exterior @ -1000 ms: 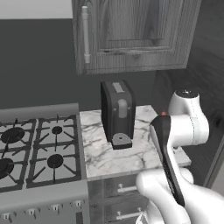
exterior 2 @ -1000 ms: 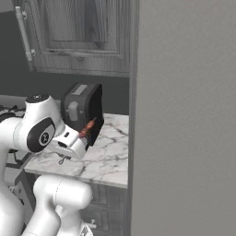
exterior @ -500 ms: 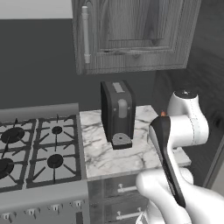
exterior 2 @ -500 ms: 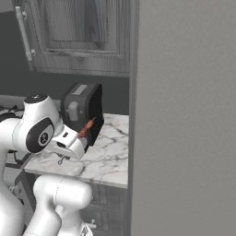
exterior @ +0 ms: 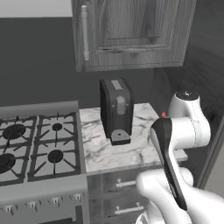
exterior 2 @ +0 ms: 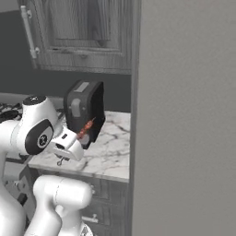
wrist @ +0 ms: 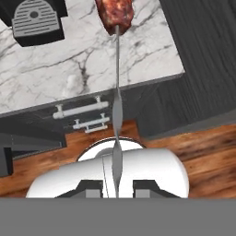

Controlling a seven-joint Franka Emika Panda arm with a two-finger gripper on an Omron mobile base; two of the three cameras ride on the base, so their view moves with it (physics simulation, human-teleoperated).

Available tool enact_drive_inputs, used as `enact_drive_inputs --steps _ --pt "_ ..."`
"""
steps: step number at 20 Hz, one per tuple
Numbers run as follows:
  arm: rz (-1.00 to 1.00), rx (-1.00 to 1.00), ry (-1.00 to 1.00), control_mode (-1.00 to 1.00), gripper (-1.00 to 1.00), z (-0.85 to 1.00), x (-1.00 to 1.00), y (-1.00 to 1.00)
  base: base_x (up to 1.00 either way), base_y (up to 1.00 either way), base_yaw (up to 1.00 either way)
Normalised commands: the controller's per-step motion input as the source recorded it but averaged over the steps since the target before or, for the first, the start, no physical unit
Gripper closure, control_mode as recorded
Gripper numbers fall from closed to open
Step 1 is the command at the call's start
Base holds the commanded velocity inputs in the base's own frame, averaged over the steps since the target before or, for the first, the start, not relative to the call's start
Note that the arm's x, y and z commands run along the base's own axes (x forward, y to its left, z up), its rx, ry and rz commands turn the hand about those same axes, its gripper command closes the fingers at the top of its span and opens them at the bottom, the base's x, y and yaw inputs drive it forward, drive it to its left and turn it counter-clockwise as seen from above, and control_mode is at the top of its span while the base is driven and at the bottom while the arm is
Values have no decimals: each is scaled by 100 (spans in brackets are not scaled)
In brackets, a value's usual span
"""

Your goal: Store the kebab skewer in the freezer for long-term storage. Close the freezer door after placing the cooked food.

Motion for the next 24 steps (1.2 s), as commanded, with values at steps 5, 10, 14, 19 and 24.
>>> enact_drive_inputs --steps 5,10,14,19,24 --pt "0 0 0 100 100 0 0 0 -63 1 0" --pt "0 0 0 100 100 0 0 0 -63 3 0" --pt "0 0 0 100 100 0 0 0 -72 0 0" --pt "0 0 0 100 100 0 0 0 -90 0 0" --pt "0 0 0 100 100 0 0 0 -77 -7 -11"
